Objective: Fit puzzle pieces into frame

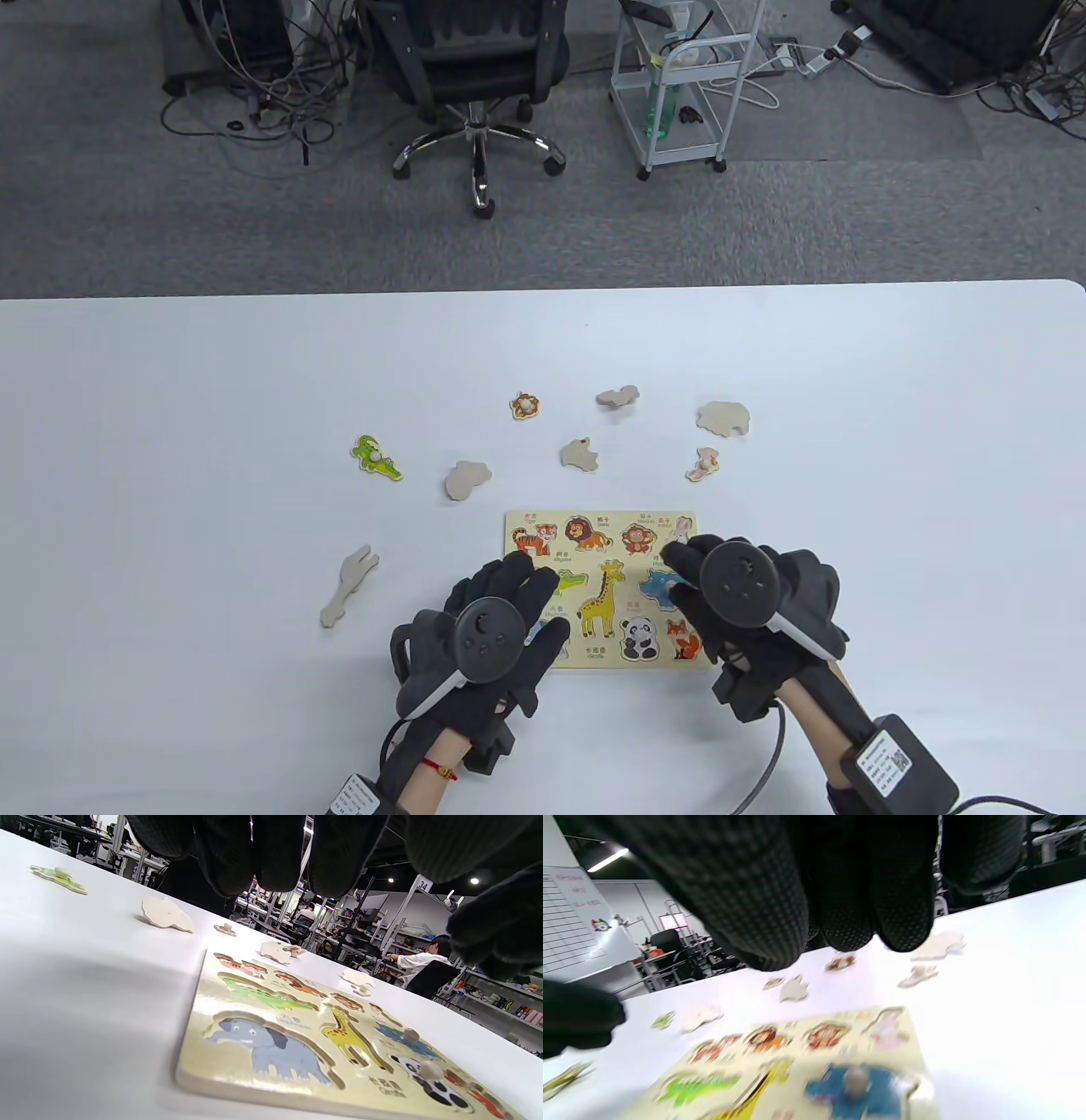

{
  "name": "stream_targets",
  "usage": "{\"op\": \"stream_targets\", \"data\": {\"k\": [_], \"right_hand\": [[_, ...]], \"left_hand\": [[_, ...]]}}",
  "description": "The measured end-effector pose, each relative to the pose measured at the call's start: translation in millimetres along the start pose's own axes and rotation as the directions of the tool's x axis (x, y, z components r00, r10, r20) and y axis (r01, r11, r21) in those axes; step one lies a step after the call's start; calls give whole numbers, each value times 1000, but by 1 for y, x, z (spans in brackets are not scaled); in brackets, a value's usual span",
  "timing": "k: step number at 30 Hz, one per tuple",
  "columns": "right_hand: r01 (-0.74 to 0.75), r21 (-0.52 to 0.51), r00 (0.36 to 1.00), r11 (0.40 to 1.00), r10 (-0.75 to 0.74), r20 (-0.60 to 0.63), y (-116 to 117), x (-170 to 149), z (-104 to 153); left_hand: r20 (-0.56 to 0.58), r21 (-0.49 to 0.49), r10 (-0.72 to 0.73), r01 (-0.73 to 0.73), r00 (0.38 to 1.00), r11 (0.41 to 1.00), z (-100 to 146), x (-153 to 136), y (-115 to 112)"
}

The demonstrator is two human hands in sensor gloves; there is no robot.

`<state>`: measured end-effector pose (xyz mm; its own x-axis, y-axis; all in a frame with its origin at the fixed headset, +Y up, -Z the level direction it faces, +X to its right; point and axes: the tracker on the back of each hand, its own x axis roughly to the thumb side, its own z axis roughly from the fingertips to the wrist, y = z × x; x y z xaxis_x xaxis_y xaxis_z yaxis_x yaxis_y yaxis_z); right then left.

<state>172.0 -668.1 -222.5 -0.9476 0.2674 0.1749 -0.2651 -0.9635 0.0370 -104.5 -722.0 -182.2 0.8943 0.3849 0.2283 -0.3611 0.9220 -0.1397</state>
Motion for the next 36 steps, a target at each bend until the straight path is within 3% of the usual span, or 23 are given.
{"op": "stream_targets", "data": {"k": [5, 9, 21, 28, 36], "right_hand": [[-132, -10, 991, 991, 132, -14, -22, -18, -33], [-177, -6, 984, 984, 177, -38, -23, -30, -68], [-320, 175, 935, 931, 340, -99, 37, -52, -158], [-290, 247, 938, 925, 325, -117, 67, -64, -176], [-311, 248, 939, 918, 337, -70, 72, -59, -181]], "left_hand": [[-1, 9, -30, 30, 1000, 1000, 0, 0, 1], [-8, 14, -43, 43, 999, 999, 0, 0, 2], [-26, 37, -102, 103, 994, 994, 2, -3, 9], [-44, 59, -144, 146, 989, 987, 3, -5, 13], [-51, 31, -145, 147, 988, 989, 2, -9, 9]]}}
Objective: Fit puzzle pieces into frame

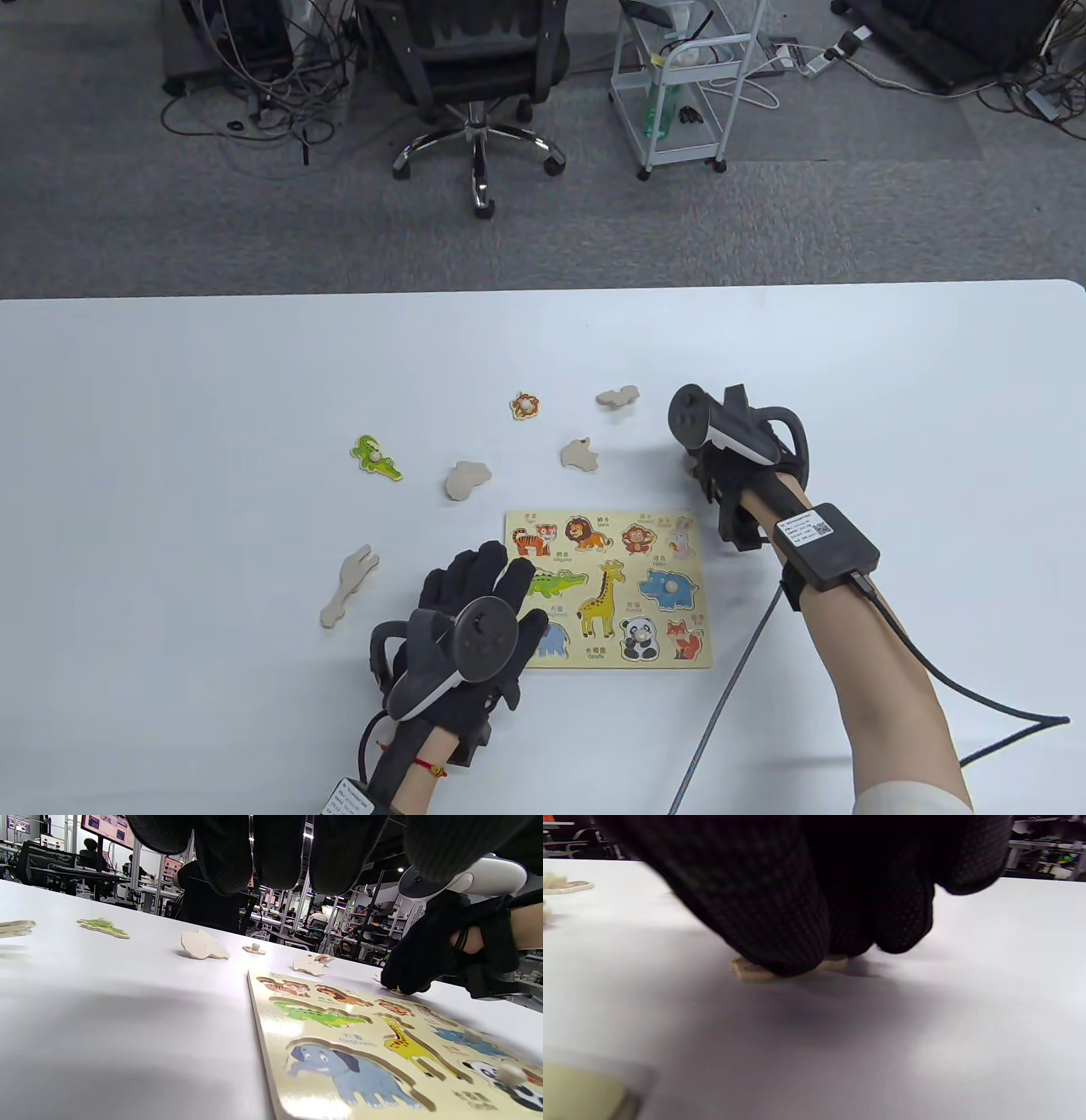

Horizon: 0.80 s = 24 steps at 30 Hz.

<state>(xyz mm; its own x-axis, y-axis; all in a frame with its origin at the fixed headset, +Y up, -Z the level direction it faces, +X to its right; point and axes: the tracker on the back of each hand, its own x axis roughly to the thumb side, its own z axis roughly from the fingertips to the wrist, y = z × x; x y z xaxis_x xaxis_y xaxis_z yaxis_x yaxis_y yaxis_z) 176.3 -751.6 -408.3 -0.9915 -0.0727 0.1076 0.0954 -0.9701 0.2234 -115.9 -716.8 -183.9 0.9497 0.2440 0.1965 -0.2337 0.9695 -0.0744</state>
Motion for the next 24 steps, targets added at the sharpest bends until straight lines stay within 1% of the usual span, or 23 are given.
{"op": "stream_targets", "data": {"k": [3, 6, 9, 11, 15, 16, 17, 18, 19, 20, 21, 23, 24], "right_hand": [[-16, -3, 1000, 1000, 16, 12, 3, 2, 0], [1, -12, 1000, 1000, -1, 13, 5, 1, 2], [-29, 0, 999, 1000, 29, 28, 3, 2, 8], [-17, -29, 999, 999, 19, 46, -5, 1, 15], [119, -78, 988, 990, -109, 113, -33, -8, 39], [175, -93, 977, 980, -161, 141, -42, -12, 48], [260, -96, 958, 961, -244, 152, -50, -17, 58], [330, -88, 936, 940, -314, 161, -54, -20, 66], [437, -51, 886, 898, -420, 194, -57, -21, 76], [498, -22, 850, 867, -482, 214, -58, -21, 85], [576, 16, 791, 818, -562, 243, -58, -21, 95], [723, 102, 637, 683, -717, 284, -52, -17, 114], [801, 170, 515, 574, -806, 292, -46, -12, 124]], "left_hand": [[-1, -2, 2, -2, 1000, 1000, 0, 0, 0], [-2, -3, 1, -1, 1000, 1000, 0, 0, 1], [-1, 2, 9, -9, 1000, 1000, 0, 0, 0], [3, 7, 9, -9, 1000, 1000, 1, 0, 0], [18, 39, 44, -45, 999, 998, 1, 2, -1], [28, 52, 59, -60, 998, 997, 1, 3, -2], [37, 70, 70, -73, 997, 995, 2, 4, -2], [47, 88, 77, -81, 996, 993, 3, 5, -1], [67, 118, 88, -96, 994, 988, 5, 8, -1], [80, 136, 102, -112, 992, 984, 6, 9, 0], [102, 157, 129, -144, 986, 977, 7, 12, 2], [148, 186, 184, -210, 972, 960, 11, 17, 4], [170, 205, 205, -238, 964, 950, 13, 21, 5]]}}
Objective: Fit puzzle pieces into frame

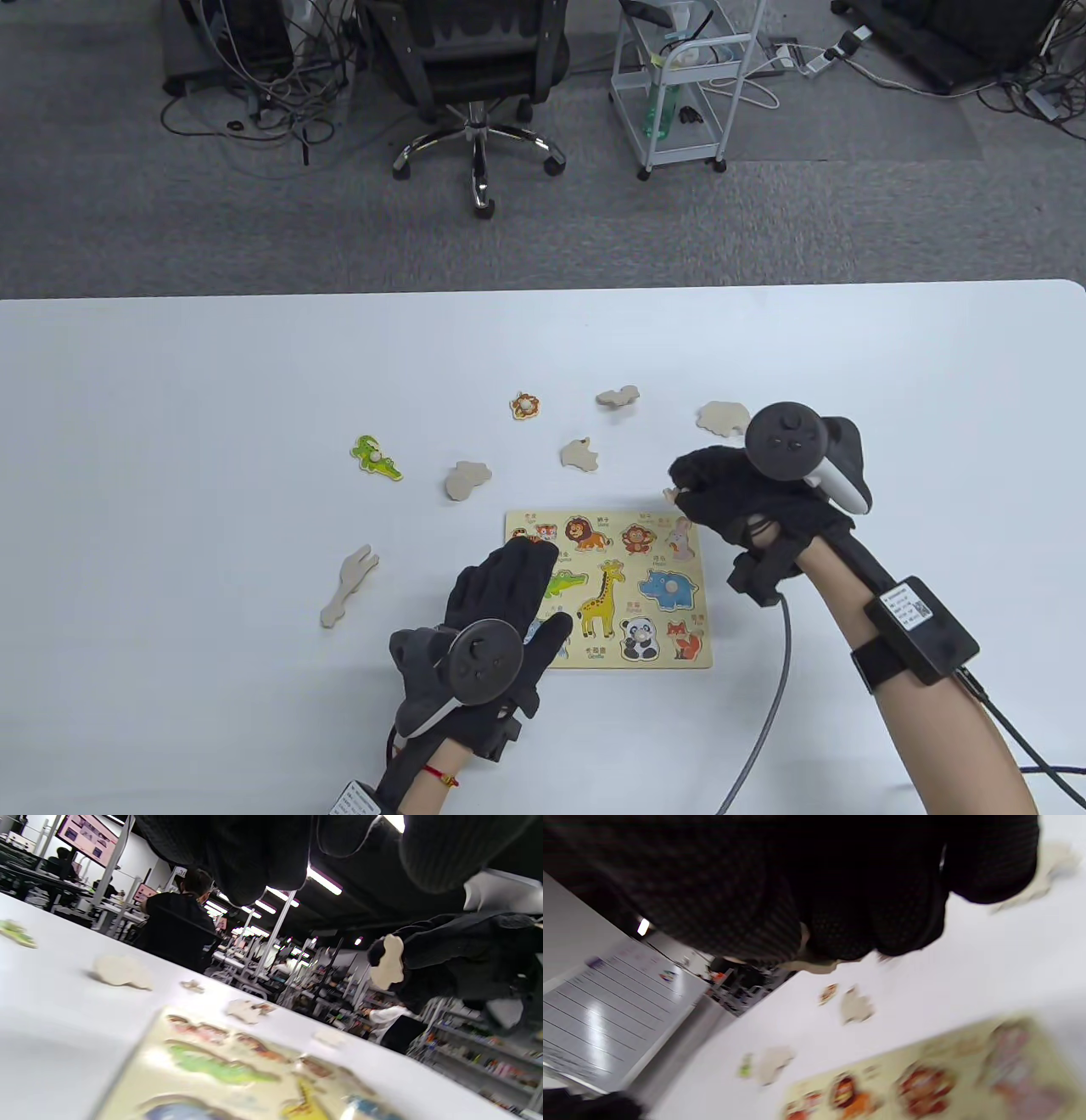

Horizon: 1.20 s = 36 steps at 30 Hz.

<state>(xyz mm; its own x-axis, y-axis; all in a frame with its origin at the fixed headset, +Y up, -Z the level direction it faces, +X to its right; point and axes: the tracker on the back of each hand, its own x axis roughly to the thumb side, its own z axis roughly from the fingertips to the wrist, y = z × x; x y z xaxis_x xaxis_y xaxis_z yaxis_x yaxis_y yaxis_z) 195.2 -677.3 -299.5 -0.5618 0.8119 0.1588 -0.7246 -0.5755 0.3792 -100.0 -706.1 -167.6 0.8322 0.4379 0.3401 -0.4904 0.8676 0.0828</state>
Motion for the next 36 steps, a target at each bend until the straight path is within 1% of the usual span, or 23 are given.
{"op": "stream_targets", "data": {"k": [1, 2, 3, 5, 6, 8, 9, 10, 12, 15, 17, 19, 21, 22, 24, 27, 28, 30, 31, 33, 34, 36], "right_hand": [[89, 14, 996, 996, -89, 13, 6, 0, 5], [219, 34, 975, 975, -220, 29, 17, -1, 12], [341, 55, 938, 939, -343, 39, 30, -2, 18], [477, 89, 875, 874, -482, 37, 51, -3, 27], [509, 104, 857, 855, -514, 35, 59, -4, 30], [616, 108, 783, 781, -622, 33, 77, -7, 37], [663, 118, 743, 739, -669, 13, 84, -9, 39], [700, 130, 710, 702, -703, -23, 91, -11, 40], [737, 128, 672, 664, -739, -35, 97, -16, 40], [762, 137, 646, 633, -759, -86, 108, -23, 42], [778, 120, 627, 616, -771, -112, 114, -25, 44], [780, 99, 626, 618, -770, -125, 117, -25, 46], [766, 78, 642, 638, -756, -126, 117, -25, 47], [746, 62, 665, 663, -735, -130, 116, -24, 48], [717, 37, 694, 696, -709, -125, 115, -23, 49], [671, 26, 739, 741, -665, -107, 112, -20, 51], [658, 28, 752, 753, -653, -93, 112, -19, 52], [592, 41, 806, 805, -590, -41, 109, -16, 53], [559, 30, 829, 829, -558, -30, 107, -15, 54], [485, 8, 875, 875, -485, -4, 104, -9, 56], [452, -7, 892, 892, -452, 12, 102, -6, 58], [376, -75, 927, 923, -374, 41, 98, 2, 62]], "left_hand": [[10, 10, 15, -16, 1000, 1000, 1, 2, 1], [31, 24, 42, -43, 999, 999, 2, 6, 1], [51, 40, 71, -73, 996, 997, 3, 10, 2], [64, 69, 137, -141, 989, 988, 5, 15, 0], [74, 75, 147, -152, 986, 985, 6, 17, -1], [103, 93, 134, -144, 986, 985, 8, 23, -1], [114, 98, 116, -128, 987, 987, 9, 25, -2], [121, 105, 94, -107, 988, 989, 10, 27, -3], [127, 148, 39, -58, 991, 987, 12, 30, -2], [113, 187, -9, -13, 994, 982, 14, 32, -1], [102, 184, -48, 28, 994, 983, 14, 33, -3], [93, 189, -82, 63, 992, 980, 14, 34, -5], [95, 193, -99, 79, 991, 978, 14, 36, -5], [92, 192, -108, 88, 990, 977, 14, 37, -5], [89, 194, -115, 96, 989, 976, 14, 37, -6], [62, 181, -94, 81, 994, 980, 11, 33, -5], [44, 177, -68, 60, 997, 982, 10, 30, -5], [-10, 152, 37, -35, 999, 988, 6, 19, -4], [-43, 136, 98, -91, 994, 986, 5, 14, -4], [-119, 117, 232, -219, 965, 969, 2, 2, -4], [-140, 108, 261, -248, 955, 963, 1, -2, -4], [-197, 89, 320, -308, 927, 947, -1, -10, -6]]}}
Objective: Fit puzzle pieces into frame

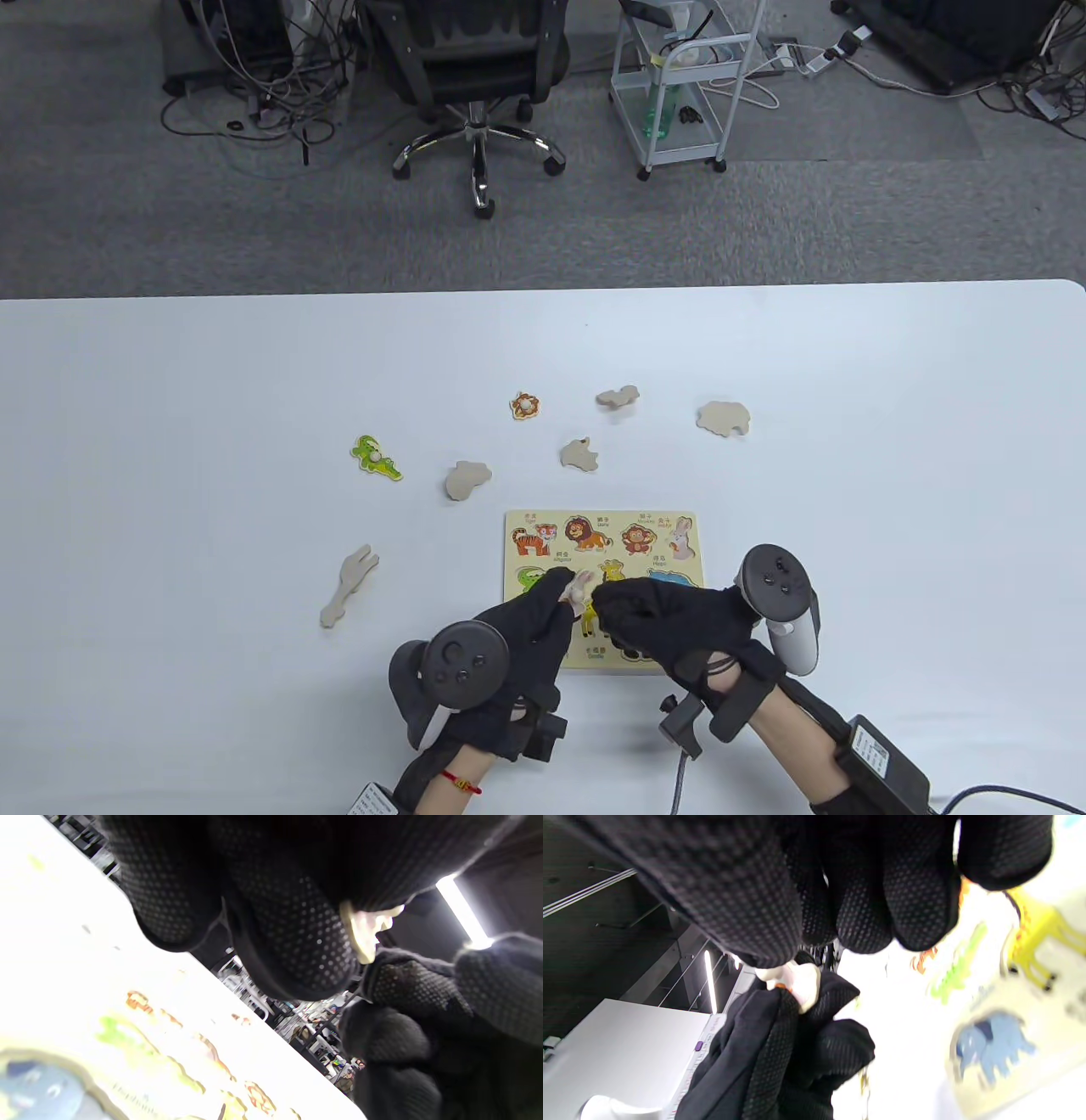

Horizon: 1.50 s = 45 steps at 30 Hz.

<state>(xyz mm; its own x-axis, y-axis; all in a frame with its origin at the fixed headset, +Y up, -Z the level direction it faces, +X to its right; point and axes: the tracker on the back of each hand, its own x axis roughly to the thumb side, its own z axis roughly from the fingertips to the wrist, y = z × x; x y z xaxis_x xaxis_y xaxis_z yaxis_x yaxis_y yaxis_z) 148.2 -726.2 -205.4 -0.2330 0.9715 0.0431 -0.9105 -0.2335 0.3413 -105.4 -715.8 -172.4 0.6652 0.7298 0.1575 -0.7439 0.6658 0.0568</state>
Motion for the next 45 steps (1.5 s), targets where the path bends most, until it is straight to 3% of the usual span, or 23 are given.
{"op": "stream_targets", "data": {"k": [5, 10, 15, 19, 24, 29, 35, 39, 43, 45], "right_hand": [[-284, -190, 938, 940, 313, 148, -1, 27, 13], [-540, -284, 781, 792, 598, 181, 13, 40, 22], [-601, -294, 737, 743, 658, 155, 23, 36, 22], [-629, -370, 680, 684, 715, 165, 27, 39, 27], [-640, -379, 651, 669, 733, 197, 34, 42, 29], [-603, -379, 674, 702, 703, 229, 30, 42, 29], [-577, -387, 681, 719, 685, 258, 27, 43, 31], [-571, -384, 687, 726, 678, 260, 24, 44, 30], [-561, -351, 713, 750, 653, 255, 17, 42, 26], [-585, -360, 691, 727, 679, 247, 10, 43, 24]], "left_hand": [[-149, -112, 99, -116, 984, 987, -5, -17, -10], [-178, -199, 131, -166, 975, 966, -8, -19, -21], [-141, -233, 173, -202, 975, 951, -7, -14, -24], [-146, -258, 210, -243, 967, 935, -5, -12, -27], [-161, -300, 257, -295, 953, 907, -5, -13, -30], [-170, -348, 342, -381, 924, 856, -6, -13, -34], [-120, -383, 320, -341, 940, 859, -7, -10, -31], [-63, -370, 245, -251, 967, 895, -8, -7, -25], [-9, -236, 93, -92, 996, 967, -4, -3, -13], [41, -200, 5, 4, 999, 980, -5, -1, -7]]}}
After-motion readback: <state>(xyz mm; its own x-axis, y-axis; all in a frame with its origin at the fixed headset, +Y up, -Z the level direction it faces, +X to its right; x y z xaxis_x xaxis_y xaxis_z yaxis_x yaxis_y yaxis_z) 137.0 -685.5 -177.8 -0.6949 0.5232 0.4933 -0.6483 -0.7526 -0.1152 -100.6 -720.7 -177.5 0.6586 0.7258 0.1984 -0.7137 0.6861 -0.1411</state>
